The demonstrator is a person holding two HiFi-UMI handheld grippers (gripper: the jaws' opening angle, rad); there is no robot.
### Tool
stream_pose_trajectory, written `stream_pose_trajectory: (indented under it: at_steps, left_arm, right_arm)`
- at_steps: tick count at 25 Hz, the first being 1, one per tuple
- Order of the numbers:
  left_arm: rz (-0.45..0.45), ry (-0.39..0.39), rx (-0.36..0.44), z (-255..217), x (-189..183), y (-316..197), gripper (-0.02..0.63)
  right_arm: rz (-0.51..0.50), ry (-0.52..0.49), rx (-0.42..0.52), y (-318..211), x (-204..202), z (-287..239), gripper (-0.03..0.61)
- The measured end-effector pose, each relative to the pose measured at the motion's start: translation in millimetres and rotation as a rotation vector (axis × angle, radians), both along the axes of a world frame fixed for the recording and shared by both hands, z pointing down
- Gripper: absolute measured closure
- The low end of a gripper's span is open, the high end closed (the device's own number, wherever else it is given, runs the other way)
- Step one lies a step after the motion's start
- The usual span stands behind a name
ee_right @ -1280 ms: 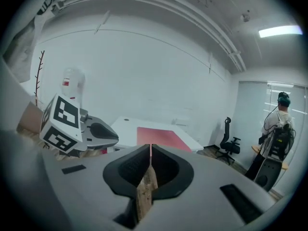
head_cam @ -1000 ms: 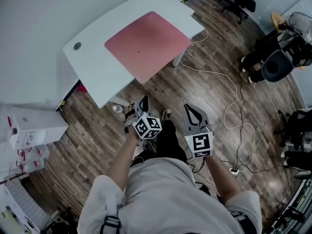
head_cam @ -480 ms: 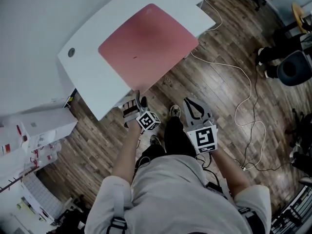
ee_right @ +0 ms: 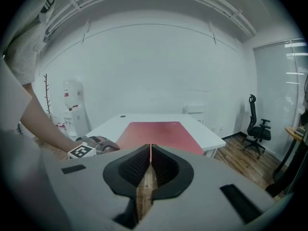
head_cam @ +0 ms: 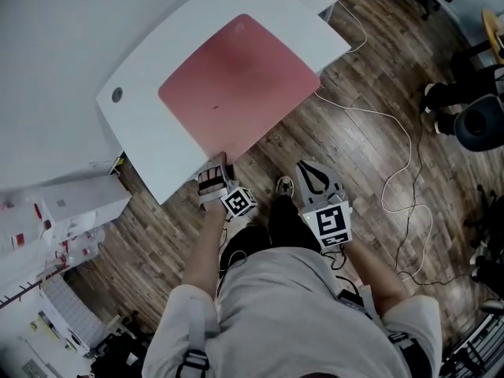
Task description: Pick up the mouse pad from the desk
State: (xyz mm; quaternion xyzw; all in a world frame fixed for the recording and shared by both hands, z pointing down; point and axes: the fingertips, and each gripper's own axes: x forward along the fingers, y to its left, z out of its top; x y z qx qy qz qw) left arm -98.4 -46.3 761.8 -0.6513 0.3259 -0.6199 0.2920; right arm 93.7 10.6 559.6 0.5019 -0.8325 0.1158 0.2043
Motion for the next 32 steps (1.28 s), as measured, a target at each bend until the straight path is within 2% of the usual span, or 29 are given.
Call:
stream_pose_trajectory:
  at_steps: [4,10,17,20,21,23,24,27,32]
  left_arm:
    - [-0.058,0.08,0.058,-42,0,-4,0.583]
    - [-0.157,0.17,0.046,-72,-3,-28,0.586]
    - [-0.211,0.255,0.063,-89,-2,-58,0.586]
    - [-0.228,0.294,0.064,-92,-3,-74,0.586]
    - [-0.234,0.305,0.065,-93,-3,-79,0.586]
    - [-0.25,0.331,0.062,-95,-5,-88,0.586]
    - [-0.257,0.343,0.059,-97,-5,-91,0.586]
    - [-0.26,0.376,0.054,-101,-2,-105,0.586]
    - [-0.277,0.415,0.02,-99,1,-126,0.586]
  right_arm:
    - [-0.024,0.007,0.036,-12,3,-11,0.537]
    - [-0.053,0.033,0.04,-33,5,-13,0.537]
    - [-0.195,0.179,-0.03,-52,-19,18,0.535]
    - [-0.239,0.271,-0.04,-72,-28,36,0.534]
    - [-0.256,0.296,-0.048,-78,-31,43,0.527]
    - [-0.294,0.305,-0.081,-88,-38,57,0.44]
    - [-0.308,0.293,-0.103,-92,-41,63,0.425]
    - [-0.334,0.297,-0.151,-109,-48,81,0.419]
    - [-0.403,0.404,-0.162,-141,-64,107,0.402]
